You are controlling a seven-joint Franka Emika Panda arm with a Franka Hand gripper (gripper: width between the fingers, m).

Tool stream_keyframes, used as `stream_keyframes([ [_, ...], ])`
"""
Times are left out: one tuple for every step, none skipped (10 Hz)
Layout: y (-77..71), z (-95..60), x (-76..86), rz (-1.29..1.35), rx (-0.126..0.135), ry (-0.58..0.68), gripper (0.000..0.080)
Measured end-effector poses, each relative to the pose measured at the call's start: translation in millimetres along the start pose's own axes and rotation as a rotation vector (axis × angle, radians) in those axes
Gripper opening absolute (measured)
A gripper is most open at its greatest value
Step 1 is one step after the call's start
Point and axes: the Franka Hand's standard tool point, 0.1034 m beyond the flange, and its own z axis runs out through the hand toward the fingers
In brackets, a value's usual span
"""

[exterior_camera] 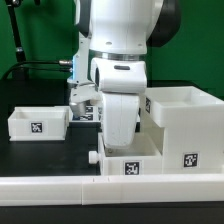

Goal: Assemble drawer

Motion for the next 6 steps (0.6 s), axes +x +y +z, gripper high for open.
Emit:
stream_keyframes([
  [0.0, -0.1, 0.7, 0.001, 0.0, 0.0, 0.0042],
  [0.0, 0.0, 0.5, 0.009, 0.0, 0.0, 0.0042],
  [0.0, 0.0, -0.3, 0.011, 0.0, 0.0, 0.0042],
  [0.0, 0.0, -0.4, 0.011, 0.0, 0.0, 0.0042],
  [0.0, 0.1, -0.5, 0.01, 0.0, 0.0, 0.0042],
  [1.2, 0.1, -1.6, -0.027, -0.005, -0.005, 0.0042],
])
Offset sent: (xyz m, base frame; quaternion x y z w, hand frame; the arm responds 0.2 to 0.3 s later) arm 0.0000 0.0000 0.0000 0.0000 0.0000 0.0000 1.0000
